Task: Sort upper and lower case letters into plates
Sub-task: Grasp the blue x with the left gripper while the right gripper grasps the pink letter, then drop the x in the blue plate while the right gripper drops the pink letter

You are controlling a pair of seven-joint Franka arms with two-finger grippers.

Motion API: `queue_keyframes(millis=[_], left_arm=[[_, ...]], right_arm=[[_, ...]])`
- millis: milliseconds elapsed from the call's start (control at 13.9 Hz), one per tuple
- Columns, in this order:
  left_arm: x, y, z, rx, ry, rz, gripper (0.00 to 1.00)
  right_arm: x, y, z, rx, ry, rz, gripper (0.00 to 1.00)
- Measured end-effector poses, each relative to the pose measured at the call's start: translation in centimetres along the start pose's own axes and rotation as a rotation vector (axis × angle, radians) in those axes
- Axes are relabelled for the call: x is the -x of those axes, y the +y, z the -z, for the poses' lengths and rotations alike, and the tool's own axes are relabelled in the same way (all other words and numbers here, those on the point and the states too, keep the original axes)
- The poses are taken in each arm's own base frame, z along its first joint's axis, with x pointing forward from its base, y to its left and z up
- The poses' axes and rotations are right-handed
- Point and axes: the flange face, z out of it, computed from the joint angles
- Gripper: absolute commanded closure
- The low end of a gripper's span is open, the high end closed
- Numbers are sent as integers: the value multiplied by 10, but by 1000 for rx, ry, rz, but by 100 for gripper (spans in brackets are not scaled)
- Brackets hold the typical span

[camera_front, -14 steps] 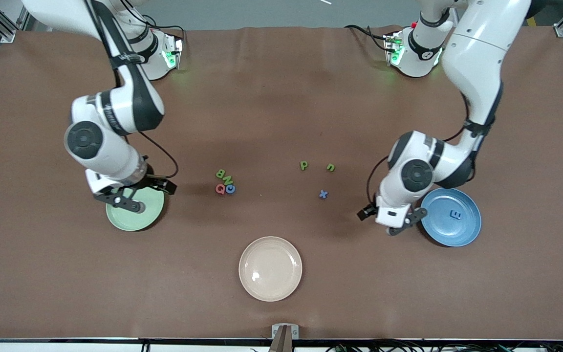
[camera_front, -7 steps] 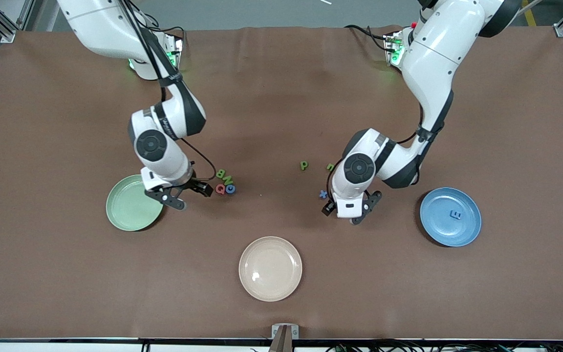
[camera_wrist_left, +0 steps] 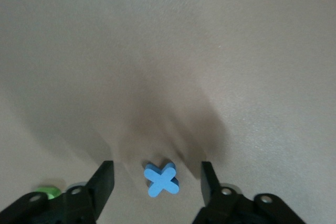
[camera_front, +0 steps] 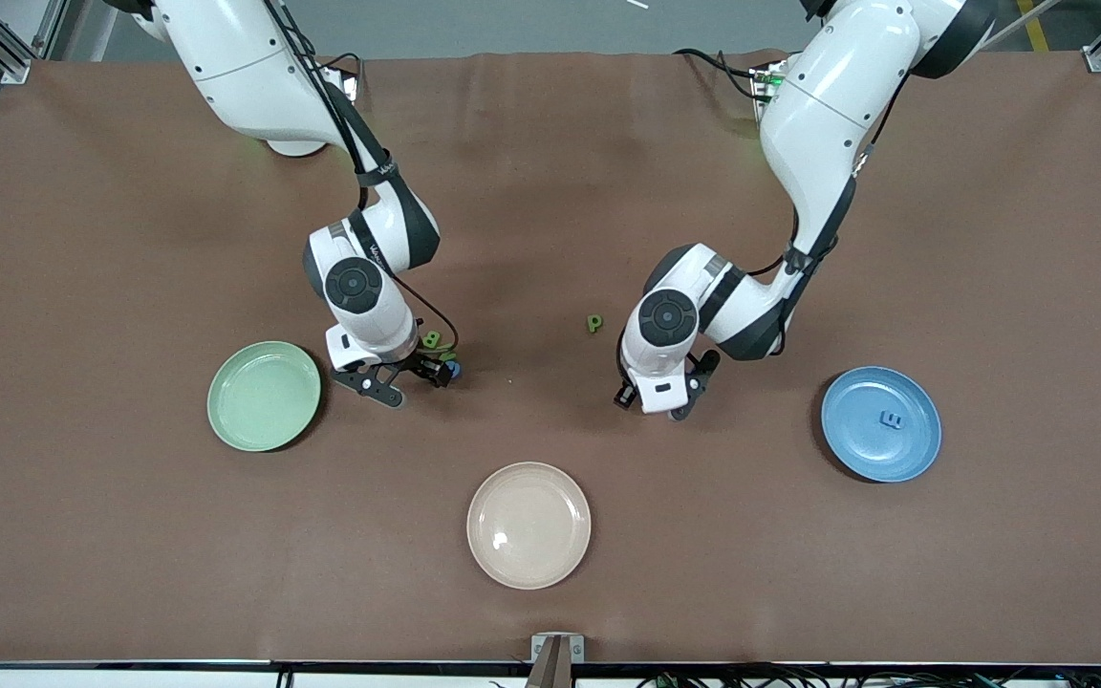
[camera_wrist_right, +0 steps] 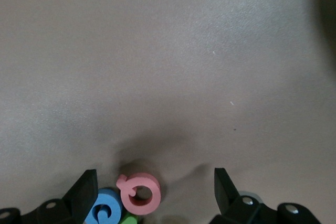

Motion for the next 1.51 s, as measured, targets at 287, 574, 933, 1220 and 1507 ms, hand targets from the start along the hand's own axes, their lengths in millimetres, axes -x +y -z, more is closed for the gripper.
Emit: queue_keyframes(millis=[287, 574, 933, 1220, 1507], left_arm=[[0, 2, 2, 8, -1, 15, 95], [-2, 3, 4, 12, 0, 18, 100], [-63, 14, 55, 77, 28, -35, 100], [-188, -12, 84, 26, 51, -145, 100], [-274, -45, 79, -33, 87, -216, 99]], right_arm=[[3, -1, -11, -1, 3, 3, 2], [12, -5, -18, 8, -3, 18, 4], [25, -13, -18, 18, -9, 28, 19], [25, -14, -14, 18, -9, 29, 42], [24, -13, -12, 24, -13, 30, 72]])
